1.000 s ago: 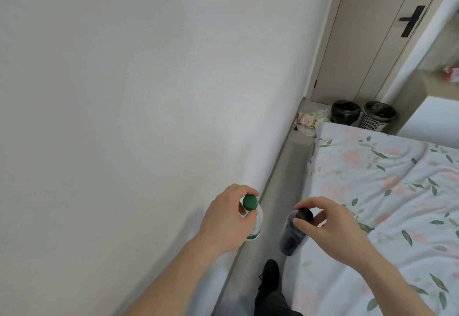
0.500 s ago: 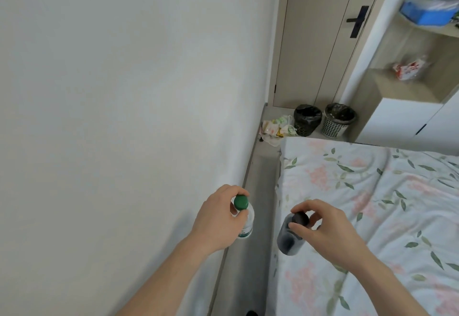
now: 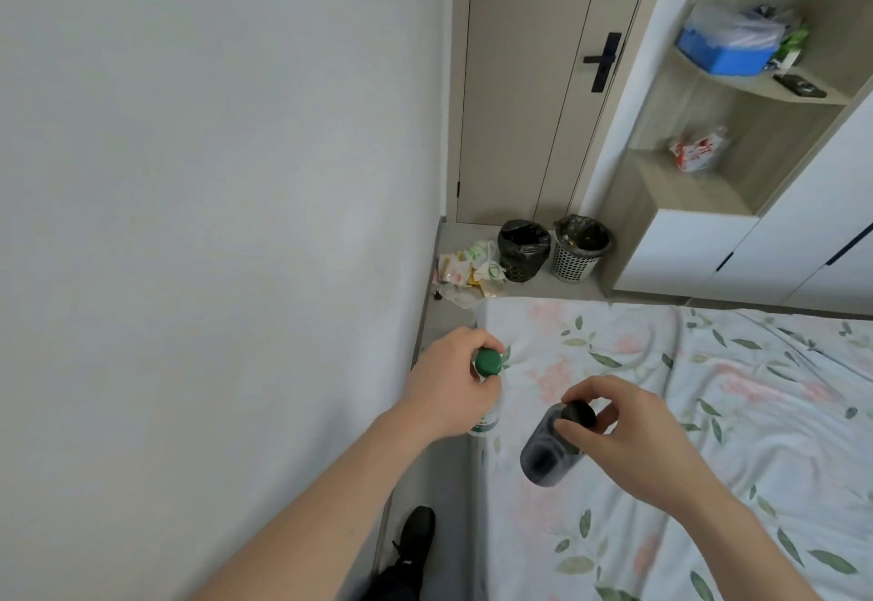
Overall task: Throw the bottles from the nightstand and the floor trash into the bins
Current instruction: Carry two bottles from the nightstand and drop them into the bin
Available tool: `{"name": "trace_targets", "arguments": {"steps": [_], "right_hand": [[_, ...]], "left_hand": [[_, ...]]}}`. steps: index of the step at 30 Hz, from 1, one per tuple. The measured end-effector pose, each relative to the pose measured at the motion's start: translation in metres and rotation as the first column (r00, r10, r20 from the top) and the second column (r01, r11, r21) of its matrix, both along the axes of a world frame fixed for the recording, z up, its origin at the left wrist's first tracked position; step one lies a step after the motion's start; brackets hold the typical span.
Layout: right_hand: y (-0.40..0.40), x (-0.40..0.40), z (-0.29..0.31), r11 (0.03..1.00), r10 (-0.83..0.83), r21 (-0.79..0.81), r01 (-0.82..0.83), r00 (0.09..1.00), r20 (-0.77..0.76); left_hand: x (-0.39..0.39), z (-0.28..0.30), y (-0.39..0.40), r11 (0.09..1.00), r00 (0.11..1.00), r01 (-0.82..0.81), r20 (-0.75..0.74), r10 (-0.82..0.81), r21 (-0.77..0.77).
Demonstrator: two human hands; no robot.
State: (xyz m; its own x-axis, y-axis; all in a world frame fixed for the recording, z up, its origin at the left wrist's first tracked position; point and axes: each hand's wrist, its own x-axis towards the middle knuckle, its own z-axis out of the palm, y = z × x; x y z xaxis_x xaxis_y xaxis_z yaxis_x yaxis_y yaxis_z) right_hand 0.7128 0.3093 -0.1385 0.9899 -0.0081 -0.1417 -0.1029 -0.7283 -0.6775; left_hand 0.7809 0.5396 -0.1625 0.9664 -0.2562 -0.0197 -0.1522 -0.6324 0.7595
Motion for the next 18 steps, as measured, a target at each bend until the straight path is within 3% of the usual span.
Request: {"name": "trace_targets", "arguments": {"steps": [10, 18], "right_hand": [[-0.026, 0.143, -0.006, 0.972, -0.233, 0.022, 0.233, 0.972, 0.001], [-0.07, 0.204, -0.001, 0.947, -0.318, 0.031, 0.319, 0.947, -0.043]], "left_hand": [[0.208, -0.005, -0.077, 0.982, 0.983, 0.183, -0.007, -0.183, 0.04], [0.285, -0.003, -0.108, 0.964, 0.967, 0.255, 0.008, -0.256, 0.069]]}}
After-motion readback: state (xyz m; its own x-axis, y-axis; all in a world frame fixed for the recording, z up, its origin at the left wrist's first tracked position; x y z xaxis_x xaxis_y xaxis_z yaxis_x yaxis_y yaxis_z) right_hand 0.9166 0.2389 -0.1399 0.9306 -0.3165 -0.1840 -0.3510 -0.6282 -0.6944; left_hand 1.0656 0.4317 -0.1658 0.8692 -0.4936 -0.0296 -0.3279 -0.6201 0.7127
